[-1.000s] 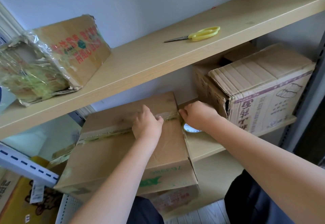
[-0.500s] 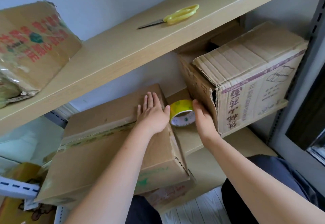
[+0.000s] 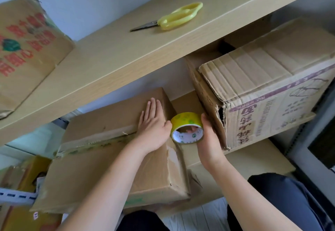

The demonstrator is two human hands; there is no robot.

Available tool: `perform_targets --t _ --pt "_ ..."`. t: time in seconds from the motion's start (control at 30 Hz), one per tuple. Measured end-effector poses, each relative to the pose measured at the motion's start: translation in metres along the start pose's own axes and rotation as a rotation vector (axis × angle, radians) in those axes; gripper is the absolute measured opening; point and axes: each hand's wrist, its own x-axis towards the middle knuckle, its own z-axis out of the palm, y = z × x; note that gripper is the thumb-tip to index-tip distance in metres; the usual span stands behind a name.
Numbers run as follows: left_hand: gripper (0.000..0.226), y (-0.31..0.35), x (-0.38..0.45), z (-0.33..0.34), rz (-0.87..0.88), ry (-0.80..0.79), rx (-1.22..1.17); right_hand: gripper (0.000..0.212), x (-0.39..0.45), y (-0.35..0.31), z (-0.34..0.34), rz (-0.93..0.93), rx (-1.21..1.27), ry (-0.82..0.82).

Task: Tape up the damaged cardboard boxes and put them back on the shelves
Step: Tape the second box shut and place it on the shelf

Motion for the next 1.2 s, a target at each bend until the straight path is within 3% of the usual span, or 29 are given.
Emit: perform_targets --t 0.07,0.17,0.27,0.47,0.57,0.63,0.7,0.8,0.93,1.0,1.07,1.2 --pt "0.071 -0.003 -0.003 0.003 0.011 0.004 -0.034 0.059 0.001 0.000 -0.002 0.029 0.019 0.000" --pt "0.072 -0.001 -0.006 0.007 -0.002 0.058 0.033 0.054 0.000 -0.004 -0.005 0.057 -0.114 0.025" --pt "0.079 0.012 -0.009 0.006 -0.086 0.038 0.053 0.078 -0.003 -0.008 -0.010 0.061 -0.291 0.033" --pt "0.081 0.037 -0.020 0.000 -0.112 0.109 0.083 0.075 -0.030 -0.033 -0.006 0.072 -0.501 0.075" --pt "0.067 0.033 -0.030 -0.006 -0.056 0.185 -0.047 0.055 -0.053 -0.043 -0.014 0.146 -0.798 0.106" --pt "0.058 0.035 -0.046 -0.005 -0.031 0.340 -0.252 0.037 -0.073 -0.059 -0.014 0.068 -1.007 0.044" --pt "0.043 0.047 -0.069 0.002 0.009 0.596 -0.435 0.029 -0.093 -0.085 -0.004 -0.073 -1.062 -0.042" --pt "0.025 0.077 -0.094 0.010 -0.023 0.787 -0.736 0.033 -0.114 -0.138 0.026 -0.510 -1.249 -0.110" --pt "0.017 0.105 -0.100 0.019 -0.282 0.618 -1.258 0.024 -0.115 -0.216 0.072 -1.067 -1.203 -0.058" --pt "0.014 0.109 -0.092 0.025 -0.411 0.537 -1.389 0.015 -0.105 -0.248 0.094 -1.231 -1.198 0.006" --pt "0.014 0.109 -0.083 0.029 -0.511 0.502 -1.523 0.012 -0.086 -0.273 0.114 -1.215 -1.329 -0.017" --pt "0.024 0.107 -0.066 0.035 -0.685 0.343 -1.685 0.023 -0.053 -0.303 0.138 -0.833 -1.810 -0.194"
